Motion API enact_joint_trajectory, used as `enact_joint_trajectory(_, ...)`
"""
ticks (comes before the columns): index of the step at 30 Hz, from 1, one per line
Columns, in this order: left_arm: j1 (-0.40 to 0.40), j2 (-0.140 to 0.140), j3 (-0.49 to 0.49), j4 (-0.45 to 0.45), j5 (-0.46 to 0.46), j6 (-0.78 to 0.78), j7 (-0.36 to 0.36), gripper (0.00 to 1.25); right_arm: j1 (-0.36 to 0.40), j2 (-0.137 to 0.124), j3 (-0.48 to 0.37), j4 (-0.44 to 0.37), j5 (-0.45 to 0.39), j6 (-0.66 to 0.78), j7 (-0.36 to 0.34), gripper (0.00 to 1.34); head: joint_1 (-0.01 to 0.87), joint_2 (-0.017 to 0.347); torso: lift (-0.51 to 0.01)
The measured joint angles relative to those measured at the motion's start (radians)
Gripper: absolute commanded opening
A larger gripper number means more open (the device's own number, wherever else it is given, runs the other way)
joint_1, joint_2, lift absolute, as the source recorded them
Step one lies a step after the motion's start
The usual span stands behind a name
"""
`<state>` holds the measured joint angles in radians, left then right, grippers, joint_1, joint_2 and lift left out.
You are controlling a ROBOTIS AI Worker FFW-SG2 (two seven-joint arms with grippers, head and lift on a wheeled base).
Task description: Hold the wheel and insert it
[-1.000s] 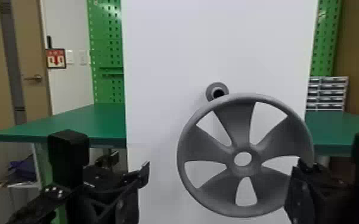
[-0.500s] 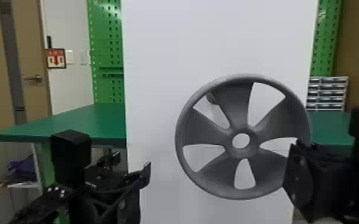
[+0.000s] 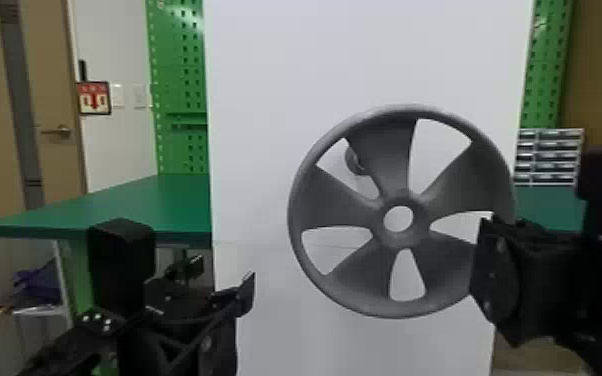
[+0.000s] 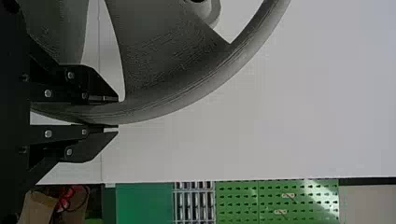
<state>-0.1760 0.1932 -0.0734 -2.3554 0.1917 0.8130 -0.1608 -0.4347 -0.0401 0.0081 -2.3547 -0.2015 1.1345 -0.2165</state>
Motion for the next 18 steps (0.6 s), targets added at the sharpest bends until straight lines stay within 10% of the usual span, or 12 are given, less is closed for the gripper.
enact_joint_trajectory(18, 0.0, 0.0, -0.005, 0.004, -0.002, -0.002, 0.002, 0.81, -0.108, -0.001, 0.03, 0.025, 0.042, 0.081, 0.0, 0.17, 0.181, 0.098, -0.494)
